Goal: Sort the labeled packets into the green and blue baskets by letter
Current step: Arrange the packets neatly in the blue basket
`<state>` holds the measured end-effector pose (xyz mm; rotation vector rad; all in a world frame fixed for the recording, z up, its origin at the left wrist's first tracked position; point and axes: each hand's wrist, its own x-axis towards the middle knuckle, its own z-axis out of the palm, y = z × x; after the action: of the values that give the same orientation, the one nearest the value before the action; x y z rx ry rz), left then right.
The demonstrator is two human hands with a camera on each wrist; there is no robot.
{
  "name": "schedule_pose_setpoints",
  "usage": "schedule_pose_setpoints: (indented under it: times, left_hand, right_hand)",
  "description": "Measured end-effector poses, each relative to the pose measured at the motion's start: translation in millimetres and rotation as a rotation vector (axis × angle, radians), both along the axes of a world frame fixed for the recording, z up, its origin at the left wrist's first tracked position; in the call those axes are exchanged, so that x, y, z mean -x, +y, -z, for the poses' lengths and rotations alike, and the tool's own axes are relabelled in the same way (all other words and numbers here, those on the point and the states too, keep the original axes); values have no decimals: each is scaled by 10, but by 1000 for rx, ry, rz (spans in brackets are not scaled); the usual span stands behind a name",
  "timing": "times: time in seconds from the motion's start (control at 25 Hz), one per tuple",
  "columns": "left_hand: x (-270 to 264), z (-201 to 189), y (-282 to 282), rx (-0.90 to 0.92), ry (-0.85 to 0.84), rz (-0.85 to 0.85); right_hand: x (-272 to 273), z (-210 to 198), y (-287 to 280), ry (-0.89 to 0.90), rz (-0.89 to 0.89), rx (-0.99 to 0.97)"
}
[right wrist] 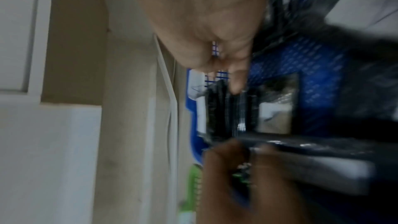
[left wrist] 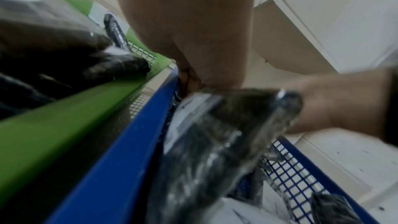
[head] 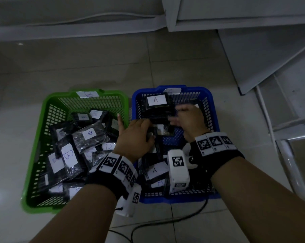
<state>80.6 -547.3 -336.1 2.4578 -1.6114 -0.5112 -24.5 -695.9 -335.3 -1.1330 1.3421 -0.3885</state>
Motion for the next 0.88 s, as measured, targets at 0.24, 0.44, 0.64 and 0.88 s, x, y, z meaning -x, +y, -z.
schedule_pose_setpoints:
  times: [0.24, 0.44, 0.64, 0.88]
  left_hand:
    - [-57, 103, -96, 154, 142, -34]
    - [-5, 97, -212, 281, 416, -116]
    - [25, 10, 16, 140, 12, 17]
    - [91, -164, 168, -197, -167, 191]
  right_hand:
    - [198, 168, 163, 215, -339, -110]
    - [247, 10, 360, 104, -574, -2]
    - [292, 183, 310, 76, -109, -67]
    - [109, 312, 332, 59, -111, -282]
